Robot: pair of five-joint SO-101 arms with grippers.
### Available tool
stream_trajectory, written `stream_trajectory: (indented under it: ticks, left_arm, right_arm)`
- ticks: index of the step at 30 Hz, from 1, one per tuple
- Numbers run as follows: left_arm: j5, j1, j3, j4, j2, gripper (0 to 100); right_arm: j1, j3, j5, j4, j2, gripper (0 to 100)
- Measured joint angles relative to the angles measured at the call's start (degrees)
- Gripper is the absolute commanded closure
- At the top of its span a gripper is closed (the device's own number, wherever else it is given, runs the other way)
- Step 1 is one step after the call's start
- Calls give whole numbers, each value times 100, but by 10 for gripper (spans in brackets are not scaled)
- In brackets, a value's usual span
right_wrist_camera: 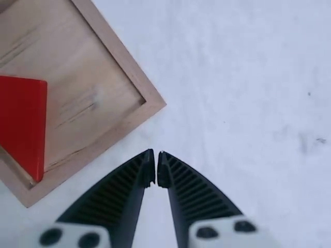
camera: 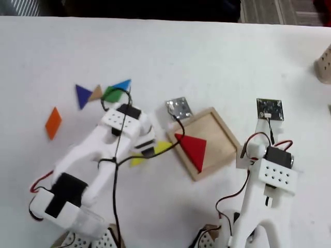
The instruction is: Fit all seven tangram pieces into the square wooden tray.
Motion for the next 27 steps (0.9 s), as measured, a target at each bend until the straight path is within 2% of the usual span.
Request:
stream_trajectory:
  ticks: [16,27]
  left_arm:
    - [0,-53,-9,-352,281,752]
    - [-18,-35,-229,-255,466,752]
  right_arm:
    - [0,0,9,0,0,978]
    - [0,0,18,0,0,978]
